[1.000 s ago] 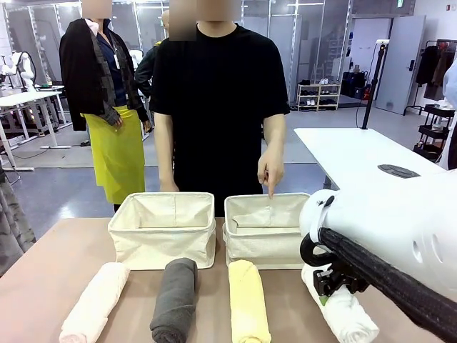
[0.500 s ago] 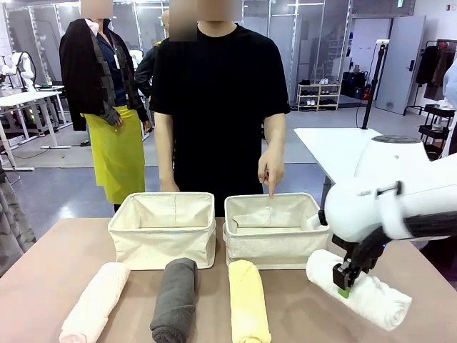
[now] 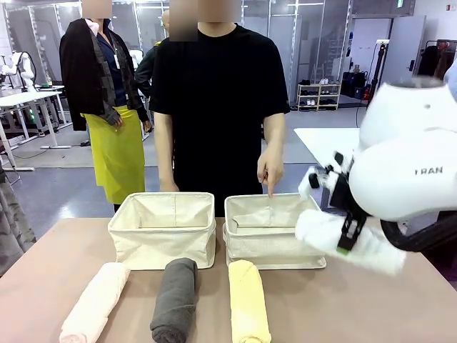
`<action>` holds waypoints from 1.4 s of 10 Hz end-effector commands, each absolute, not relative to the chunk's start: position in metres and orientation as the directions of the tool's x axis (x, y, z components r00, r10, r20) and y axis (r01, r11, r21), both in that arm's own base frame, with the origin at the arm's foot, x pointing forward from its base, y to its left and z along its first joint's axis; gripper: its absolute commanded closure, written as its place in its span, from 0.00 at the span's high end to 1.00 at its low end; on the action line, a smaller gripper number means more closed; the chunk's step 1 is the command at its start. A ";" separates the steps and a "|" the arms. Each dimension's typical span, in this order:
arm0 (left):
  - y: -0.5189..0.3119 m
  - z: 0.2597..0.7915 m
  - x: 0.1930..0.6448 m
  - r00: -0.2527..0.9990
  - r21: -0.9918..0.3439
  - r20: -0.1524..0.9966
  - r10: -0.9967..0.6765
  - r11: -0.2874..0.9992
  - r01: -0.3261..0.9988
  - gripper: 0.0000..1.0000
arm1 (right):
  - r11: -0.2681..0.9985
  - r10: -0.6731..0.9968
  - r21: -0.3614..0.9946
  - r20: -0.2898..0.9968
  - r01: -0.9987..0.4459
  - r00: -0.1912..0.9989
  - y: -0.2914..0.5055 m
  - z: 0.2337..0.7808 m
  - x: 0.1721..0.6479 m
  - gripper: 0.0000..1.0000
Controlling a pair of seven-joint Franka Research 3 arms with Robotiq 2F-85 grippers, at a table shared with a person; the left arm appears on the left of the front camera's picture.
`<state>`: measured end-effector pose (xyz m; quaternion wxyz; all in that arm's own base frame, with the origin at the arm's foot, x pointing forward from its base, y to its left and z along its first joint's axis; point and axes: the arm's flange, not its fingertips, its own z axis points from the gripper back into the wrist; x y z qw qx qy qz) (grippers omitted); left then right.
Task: Divide the towels into two baskets.
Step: Pick up one hotel-folded towel and place it in the Fabric basket indicated by the person.
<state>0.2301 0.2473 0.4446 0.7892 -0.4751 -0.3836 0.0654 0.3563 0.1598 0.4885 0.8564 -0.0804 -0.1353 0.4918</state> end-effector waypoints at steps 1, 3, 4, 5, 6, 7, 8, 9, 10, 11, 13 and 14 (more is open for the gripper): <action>0.249 0.446 0.229 0.688 -0.801 0.550 0.473 0.531 0.276 1.00 | 0.313 0.949 -0.394 0.173 -0.864 0.265 0.183 0.515 0.392 0.41; 0.249 0.446 0.229 0.688 -0.801 0.550 0.473 0.531 0.276 1.00 | 0.165 0.986 -0.443 0.109 -0.881 0.129 0.215 0.523 0.430 0.41; 0.249 0.446 0.229 0.688 -0.801 0.550 0.473 0.531 0.276 1.00 | 0.099 0.993 -0.441 0.105 -0.892 0.058 0.233 0.519 0.449 0.41; 0.249 0.446 0.229 0.688 -0.801 0.550 0.473 0.531 0.276 1.00 | 0.041 0.998 -0.449 0.065 -0.892 0.013 0.245 0.508 0.467 0.41; 0.249 0.446 0.229 0.688 -0.801 0.550 0.473 0.531 0.276 1.00 | 0.014 0.999 -0.416 0.053 -0.909 -0.009 0.251 0.499 0.486 0.41; 0.249 0.446 0.229 0.688 -0.801 0.550 0.473 0.531 0.276 1.00 | -0.006 1.000 -0.395 0.017 -0.918 -0.014 0.253 0.489 0.500 0.41; 0.249 0.446 0.229 0.688 -0.801 0.550 0.473 0.531 0.276 1.00 | 0.016 0.998 -0.408 0.057 -0.913 -0.008 0.255 0.483 0.507 0.41; 0.249 0.446 0.229 0.688 -0.801 0.550 0.473 0.531 0.276 1.00 | 0.040 0.997 -0.437 0.079 -0.899 0.005 0.255 0.482 0.504 0.41; 0.249 0.446 0.229 0.688 -0.801 0.550 0.473 0.531 0.276 1.00 | 0.027 0.999 -0.393 0.049 -0.919 0.008 0.257 0.472 0.500 0.41; 0.249 0.446 0.229 0.688 -0.801 0.550 0.473 0.531 0.276 1.00 | 0.027 0.999 -0.393 0.049 -0.919 0.008 0.257 0.472 0.500 0.41; 0.249 0.446 0.229 0.688 -0.801 0.550 0.473 0.531 0.276 1.00 | 0.027 0.999 -0.393 0.049 -0.919 0.008 0.257 0.472 0.500 0.41; 0.249 0.446 0.229 0.688 -0.801 0.550 0.473 0.531 0.276 1.00 | 0.028 0.999 -0.392 0.051 -0.920 0.008 0.258 0.468 0.506 0.41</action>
